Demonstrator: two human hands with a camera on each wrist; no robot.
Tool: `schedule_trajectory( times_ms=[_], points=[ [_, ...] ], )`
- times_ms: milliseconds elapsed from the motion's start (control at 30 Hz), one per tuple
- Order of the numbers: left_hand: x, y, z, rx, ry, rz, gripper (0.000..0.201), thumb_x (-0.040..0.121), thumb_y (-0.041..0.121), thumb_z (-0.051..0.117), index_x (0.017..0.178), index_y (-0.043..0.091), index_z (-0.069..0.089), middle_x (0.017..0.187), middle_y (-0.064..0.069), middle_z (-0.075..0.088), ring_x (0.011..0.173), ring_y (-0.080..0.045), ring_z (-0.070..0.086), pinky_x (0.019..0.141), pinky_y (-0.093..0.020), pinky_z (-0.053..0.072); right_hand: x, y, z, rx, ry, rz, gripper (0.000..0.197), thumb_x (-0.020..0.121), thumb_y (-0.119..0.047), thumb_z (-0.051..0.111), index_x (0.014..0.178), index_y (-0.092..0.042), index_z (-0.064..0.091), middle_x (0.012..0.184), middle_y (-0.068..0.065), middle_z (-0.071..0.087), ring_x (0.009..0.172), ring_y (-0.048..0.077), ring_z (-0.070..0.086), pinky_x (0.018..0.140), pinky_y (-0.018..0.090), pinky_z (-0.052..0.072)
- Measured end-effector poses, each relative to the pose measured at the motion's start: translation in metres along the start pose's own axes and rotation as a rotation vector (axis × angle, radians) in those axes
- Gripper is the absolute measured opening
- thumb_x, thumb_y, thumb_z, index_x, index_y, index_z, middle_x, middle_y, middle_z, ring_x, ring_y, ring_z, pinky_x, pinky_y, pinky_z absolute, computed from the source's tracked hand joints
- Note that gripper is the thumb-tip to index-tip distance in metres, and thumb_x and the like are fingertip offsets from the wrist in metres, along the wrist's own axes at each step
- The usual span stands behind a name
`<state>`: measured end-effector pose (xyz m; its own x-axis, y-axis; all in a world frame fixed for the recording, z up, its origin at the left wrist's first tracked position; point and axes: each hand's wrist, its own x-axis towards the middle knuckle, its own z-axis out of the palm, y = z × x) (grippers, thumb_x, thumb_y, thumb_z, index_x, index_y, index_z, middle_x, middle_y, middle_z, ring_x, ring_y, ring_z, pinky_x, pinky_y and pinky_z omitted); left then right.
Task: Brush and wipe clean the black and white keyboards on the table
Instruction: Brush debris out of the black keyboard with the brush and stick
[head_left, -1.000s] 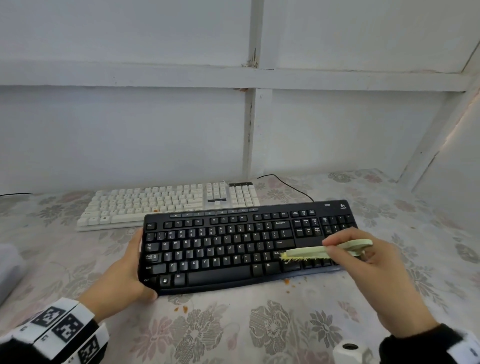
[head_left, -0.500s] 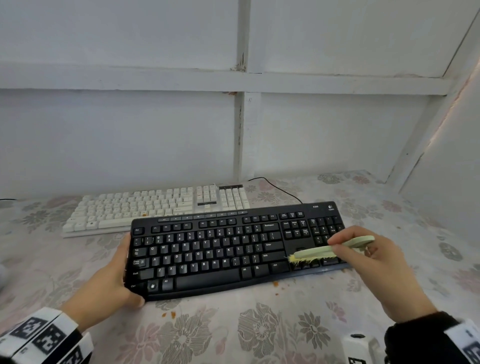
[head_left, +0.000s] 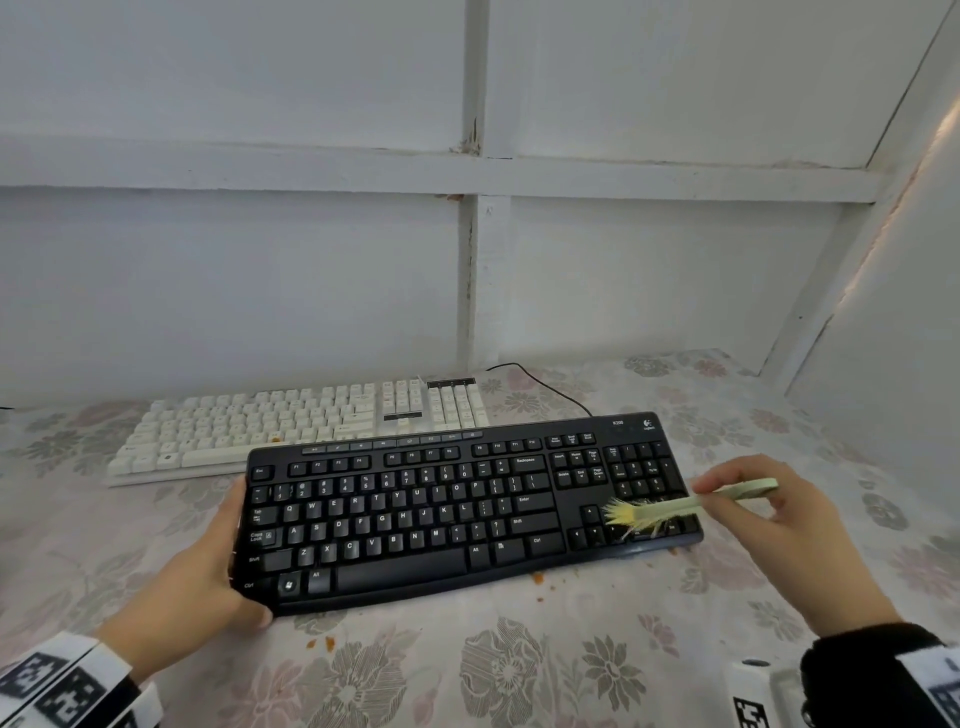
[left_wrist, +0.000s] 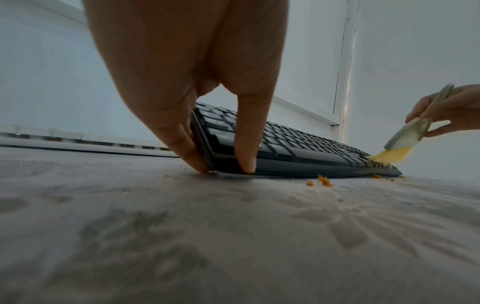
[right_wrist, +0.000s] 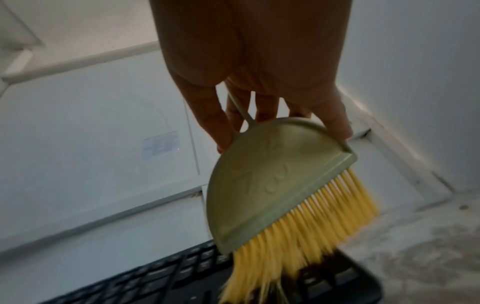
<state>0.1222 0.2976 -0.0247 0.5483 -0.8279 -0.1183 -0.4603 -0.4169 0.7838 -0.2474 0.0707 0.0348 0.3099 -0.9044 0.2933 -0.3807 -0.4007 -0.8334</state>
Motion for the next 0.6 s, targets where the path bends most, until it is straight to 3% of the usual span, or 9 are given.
schedule_trajectory(
  times_ms=[133,267,400,467,600],
  points=[
    [-0.001,0.002,0.001,0.011,0.006,-0.001,0.122,0.059,-0.013,0.071,0.115,0.073,0.005,0.095,-0.003,0.066,0.079,-0.024,0.066,0.074,-0.039,0.053,0.004,0.003,-0.009,0.063,0.027,-0.004,0.025,0.081,-0.001,0.065,0.074,-0.025,0.067,0.077,-0.015,0.063,0.068,-0.004,0.053,0.068,0.009,0.038],
    [-0.003,0.003,0.000,-0.016,0.022,0.002,0.119,0.046,0.001,0.069,0.114,0.079,0.009,0.094,-0.003,0.066,0.079,-0.026,0.066,0.074,-0.042,0.054,0.004,0.005,-0.005,0.151,-0.066,0.036,0.021,0.081,0.002,0.065,0.070,-0.016,0.069,0.067,-0.012,0.061,0.062,-0.002,0.051,0.056,0.003,0.037],
    [-0.003,0.001,-0.001,-0.033,-0.014,-0.012,0.121,0.045,0.003,0.068,0.128,0.068,0.008,0.096,-0.001,0.068,0.080,-0.025,0.067,0.077,-0.046,0.054,0.008,0.014,-0.017,-0.003,0.098,0.070,0.029,0.081,0.000,0.065,0.073,-0.028,0.067,0.076,-0.003,0.064,0.059,0.004,0.052,0.046,0.004,0.035],
    [-0.002,-0.001,-0.001,-0.026,-0.018,-0.009,0.121,0.049,0.001,0.070,0.127,0.068,0.006,0.098,-0.001,0.067,0.081,-0.024,0.067,0.077,-0.045,0.054,0.007,0.008,-0.023,-0.086,0.173,0.022,0.040,0.081,0.002,0.064,0.076,-0.038,0.064,0.077,-0.006,0.063,0.063,0.002,0.053,0.048,0.005,0.036],
    [-0.002,-0.002,0.000,-0.041,-0.028,-0.025,0.121,0.055,-0.006,0.071,0.123,0.068,0.003,0.103,0.001,0.063,0.086,-0.023,0.066,0.080,-0.043,0.053,-0.010,-0.031,-0.006,-0.017,0.084,-0.102,0.032,0.083,-0.007,0.066,0.078,-0.039,0.065,0.089,-0.023,0.062,0.063,-0.005,0.054,0.051,0.004,0.037]
  ],
)
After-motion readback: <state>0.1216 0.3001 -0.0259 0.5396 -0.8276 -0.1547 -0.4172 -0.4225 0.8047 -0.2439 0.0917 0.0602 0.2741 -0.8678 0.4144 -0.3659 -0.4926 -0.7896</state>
